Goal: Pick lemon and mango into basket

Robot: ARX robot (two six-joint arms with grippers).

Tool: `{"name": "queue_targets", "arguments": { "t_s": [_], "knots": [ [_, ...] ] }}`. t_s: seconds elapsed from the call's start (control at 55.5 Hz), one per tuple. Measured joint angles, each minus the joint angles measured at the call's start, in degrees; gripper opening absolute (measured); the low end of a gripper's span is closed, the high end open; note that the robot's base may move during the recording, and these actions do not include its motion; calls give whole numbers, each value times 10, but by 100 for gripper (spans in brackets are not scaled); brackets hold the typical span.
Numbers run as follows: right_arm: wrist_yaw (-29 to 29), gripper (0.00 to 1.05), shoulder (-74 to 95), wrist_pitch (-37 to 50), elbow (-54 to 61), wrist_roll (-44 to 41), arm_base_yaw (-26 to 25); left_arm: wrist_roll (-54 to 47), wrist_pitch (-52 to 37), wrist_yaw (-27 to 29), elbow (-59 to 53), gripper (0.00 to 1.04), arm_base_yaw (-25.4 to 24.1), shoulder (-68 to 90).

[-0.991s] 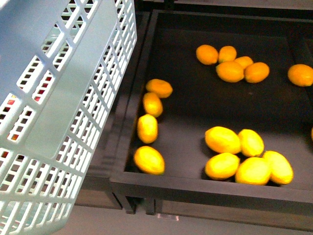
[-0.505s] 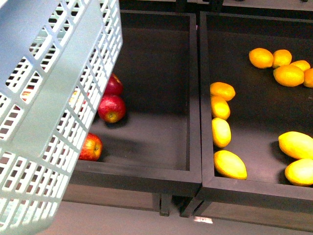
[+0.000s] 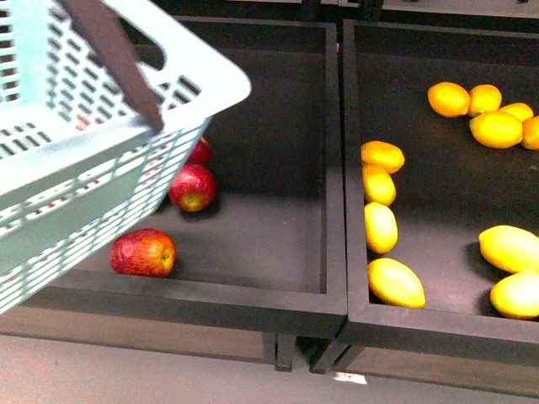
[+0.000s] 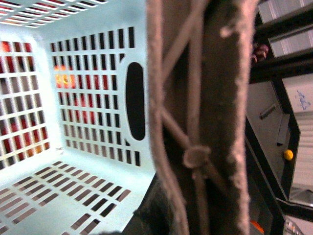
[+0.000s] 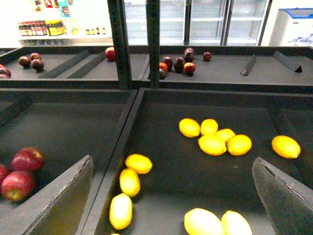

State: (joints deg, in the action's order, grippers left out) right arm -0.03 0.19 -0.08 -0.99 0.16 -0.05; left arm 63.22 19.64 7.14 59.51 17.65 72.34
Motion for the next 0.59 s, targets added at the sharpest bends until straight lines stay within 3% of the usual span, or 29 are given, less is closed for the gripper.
{"name": "queue_targets", "arguments": {
  "t_s": [0.198, 0.343, 0.595],
  "knots": [
    [0, 96, 0, 0, 0, 0, 0, 1, -54, -68, 94, 4, 76, 142],
    [0, 96, 0, 0, 0, 0, 0, 3, -58, -86, 176, 4, 132, 224],
    [0, 96, 0, 0, 0, 0, 0, 16, -76, -101, 220, 4, 172, 249]
  ]
}}
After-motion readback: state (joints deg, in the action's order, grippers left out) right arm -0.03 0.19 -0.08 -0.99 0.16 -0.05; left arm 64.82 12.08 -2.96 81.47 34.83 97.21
